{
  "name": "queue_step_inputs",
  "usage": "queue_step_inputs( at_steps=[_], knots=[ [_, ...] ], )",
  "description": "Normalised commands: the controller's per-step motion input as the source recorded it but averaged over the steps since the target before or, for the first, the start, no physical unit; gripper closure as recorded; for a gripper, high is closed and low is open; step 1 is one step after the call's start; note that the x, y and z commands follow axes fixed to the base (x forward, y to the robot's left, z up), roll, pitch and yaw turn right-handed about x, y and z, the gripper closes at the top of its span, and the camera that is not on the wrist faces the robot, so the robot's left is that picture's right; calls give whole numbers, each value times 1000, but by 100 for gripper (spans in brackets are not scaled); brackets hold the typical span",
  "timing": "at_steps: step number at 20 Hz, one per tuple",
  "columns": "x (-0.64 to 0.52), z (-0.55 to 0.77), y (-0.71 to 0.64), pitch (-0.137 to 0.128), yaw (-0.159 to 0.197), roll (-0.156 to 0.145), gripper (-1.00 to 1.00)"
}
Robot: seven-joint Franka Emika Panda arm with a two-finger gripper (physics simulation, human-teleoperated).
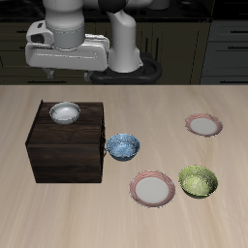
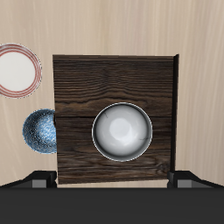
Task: Place the white bowl onto the plate that is on the left side of the table
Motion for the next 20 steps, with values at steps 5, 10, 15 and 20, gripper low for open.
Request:
queue_step_inputs(
  at_steps=[5,10,15,20],
  knots=[
    [137,-141,135,-24,-3,24,-100],
    [23,-202,219,16,-21,31,-100],
    [2,-72,96,-3,-6,30,-100],
    [52,-179,-76,10,-13,-3,-100]
  ],
)
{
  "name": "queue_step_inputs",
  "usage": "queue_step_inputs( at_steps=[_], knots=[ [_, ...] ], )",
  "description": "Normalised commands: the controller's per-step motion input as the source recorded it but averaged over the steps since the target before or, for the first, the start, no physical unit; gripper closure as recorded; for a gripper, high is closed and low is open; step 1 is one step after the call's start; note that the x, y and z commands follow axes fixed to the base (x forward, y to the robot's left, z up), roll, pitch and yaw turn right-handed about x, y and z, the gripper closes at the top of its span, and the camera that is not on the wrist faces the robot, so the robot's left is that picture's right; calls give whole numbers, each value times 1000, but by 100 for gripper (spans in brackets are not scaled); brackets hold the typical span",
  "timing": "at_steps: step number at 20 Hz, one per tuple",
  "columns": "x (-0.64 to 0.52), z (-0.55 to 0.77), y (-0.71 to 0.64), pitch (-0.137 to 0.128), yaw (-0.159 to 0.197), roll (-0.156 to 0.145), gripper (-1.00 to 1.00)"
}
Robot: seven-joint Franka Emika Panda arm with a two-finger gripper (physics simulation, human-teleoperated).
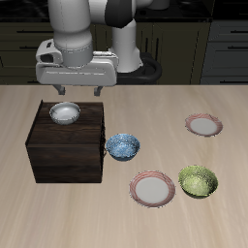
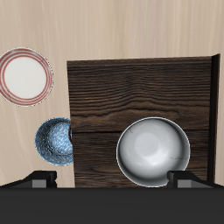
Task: Place the white bowl onto the plate that is on the left side of the table
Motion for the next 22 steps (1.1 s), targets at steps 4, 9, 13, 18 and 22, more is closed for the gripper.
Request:
queue_step_inputs(
  at_steps=[4,9,13,18,22],
  knots=[
    [-20,-217,-10,18,-24,12,-100],
    [-59,-200,-4,12,-17,2,-100],
    [-13,-200,20,9,-6,7,-100],
    [-46,-173,-78,13,-13,-6,-100],
    [-5,-184,-34,21,-3,-7,-100]
  ],
)
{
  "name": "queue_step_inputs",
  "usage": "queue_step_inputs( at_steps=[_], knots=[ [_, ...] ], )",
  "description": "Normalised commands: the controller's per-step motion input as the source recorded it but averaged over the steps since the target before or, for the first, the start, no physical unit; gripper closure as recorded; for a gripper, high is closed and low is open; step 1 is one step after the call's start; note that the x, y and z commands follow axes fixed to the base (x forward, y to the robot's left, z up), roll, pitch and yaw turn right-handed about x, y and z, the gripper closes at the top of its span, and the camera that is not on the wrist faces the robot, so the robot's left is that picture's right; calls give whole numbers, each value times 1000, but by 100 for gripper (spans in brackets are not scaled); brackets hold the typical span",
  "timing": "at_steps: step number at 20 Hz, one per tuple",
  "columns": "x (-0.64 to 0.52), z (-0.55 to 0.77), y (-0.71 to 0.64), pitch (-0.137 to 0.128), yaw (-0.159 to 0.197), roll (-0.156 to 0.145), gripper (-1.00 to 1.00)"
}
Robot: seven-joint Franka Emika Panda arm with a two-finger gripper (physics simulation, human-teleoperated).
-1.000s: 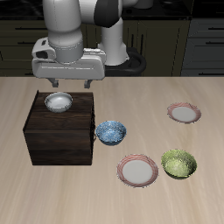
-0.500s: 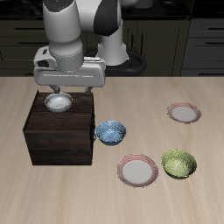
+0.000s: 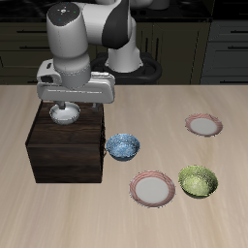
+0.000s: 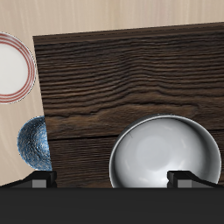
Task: Place the white bowl onto the plate that is on the left side of the table
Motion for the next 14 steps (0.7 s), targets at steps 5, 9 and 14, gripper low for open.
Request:
queue_step_inputs(
  at_steps=[5,9,14],
  knots=[
    [0,-172,-19,23,-4,2,-100],
    [-1,-319,-66,50,0,4,-100],
    [-3,-183,-24,19,-8,2,100]
  ],
)
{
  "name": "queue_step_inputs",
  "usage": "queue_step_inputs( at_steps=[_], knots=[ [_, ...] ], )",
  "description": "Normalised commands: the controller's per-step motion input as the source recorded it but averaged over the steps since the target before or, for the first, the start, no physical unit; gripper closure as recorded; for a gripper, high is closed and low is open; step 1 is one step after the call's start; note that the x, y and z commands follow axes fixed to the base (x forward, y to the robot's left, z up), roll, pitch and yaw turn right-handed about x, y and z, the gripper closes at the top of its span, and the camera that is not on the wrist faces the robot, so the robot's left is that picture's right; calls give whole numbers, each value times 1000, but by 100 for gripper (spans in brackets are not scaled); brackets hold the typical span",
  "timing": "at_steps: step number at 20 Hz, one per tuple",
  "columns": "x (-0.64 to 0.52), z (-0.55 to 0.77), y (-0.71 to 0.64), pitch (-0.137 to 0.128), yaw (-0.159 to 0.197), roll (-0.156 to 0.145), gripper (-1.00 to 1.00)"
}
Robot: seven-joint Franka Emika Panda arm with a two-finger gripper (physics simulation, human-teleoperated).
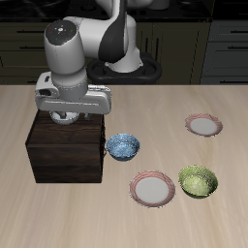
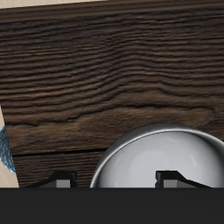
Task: Place the white bowl onto the plate that is on the left side of the table
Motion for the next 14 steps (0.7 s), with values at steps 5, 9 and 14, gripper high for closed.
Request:
queue_step_inputs(
  at_steps=[5,9,14],
  knots=[
    [-35,19,-61,1,-15,-11,100],
    [-80,153,88,-23,5,20,100],
    [-95,234,171,-34,-5,23,100]
  ],
)
